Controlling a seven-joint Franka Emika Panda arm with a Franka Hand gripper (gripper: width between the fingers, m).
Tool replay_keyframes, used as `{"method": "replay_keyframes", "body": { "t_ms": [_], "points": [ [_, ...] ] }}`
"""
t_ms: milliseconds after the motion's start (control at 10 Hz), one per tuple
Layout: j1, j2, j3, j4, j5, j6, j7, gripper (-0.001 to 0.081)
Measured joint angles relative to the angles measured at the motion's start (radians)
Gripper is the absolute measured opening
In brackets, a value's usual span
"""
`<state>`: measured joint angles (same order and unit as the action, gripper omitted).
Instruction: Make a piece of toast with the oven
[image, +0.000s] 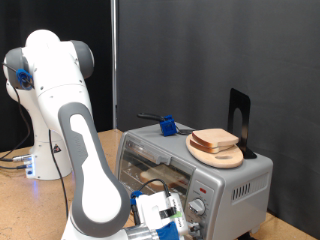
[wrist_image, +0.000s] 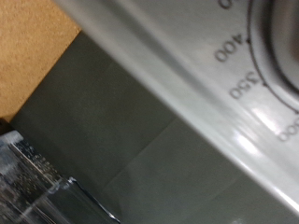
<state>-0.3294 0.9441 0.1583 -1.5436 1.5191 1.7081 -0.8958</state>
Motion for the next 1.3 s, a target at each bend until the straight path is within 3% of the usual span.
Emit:
{"method": "replay_keyframes", "body": {
  "t_ms": [500,700,800,900,1000,1100,1200,1300],
  "points": [
    [0.002,0.000,-0.003,0.003,-0.023,0.024,0.126,0.0000],
    [0.003,-0.001,-0.010,0.008,-0.085,0.022,0.226,0.0250],
    [0.003,0.000,-0.012,0.011,-0.117,0.015,0.273,0.0250],
    [0.004,0.000,-0.013,0.012,-0.147,0.002,0.321,0.0471],
    [0.004,0.000,-0.014,0.012,-0.175,-0.015,0.378,0.0471],
    [0.004,0.000,-0.011,0.011,-0.163,-0.006,0.338,0.0603],
    [0.002,0.000,-0.007,0.004,-0.129,0.013,0.240,0.0662],
    [-0.001,0.000,-0.002,-0.003,-0.084,0.037,0.113,0.0662]
  ]
}}
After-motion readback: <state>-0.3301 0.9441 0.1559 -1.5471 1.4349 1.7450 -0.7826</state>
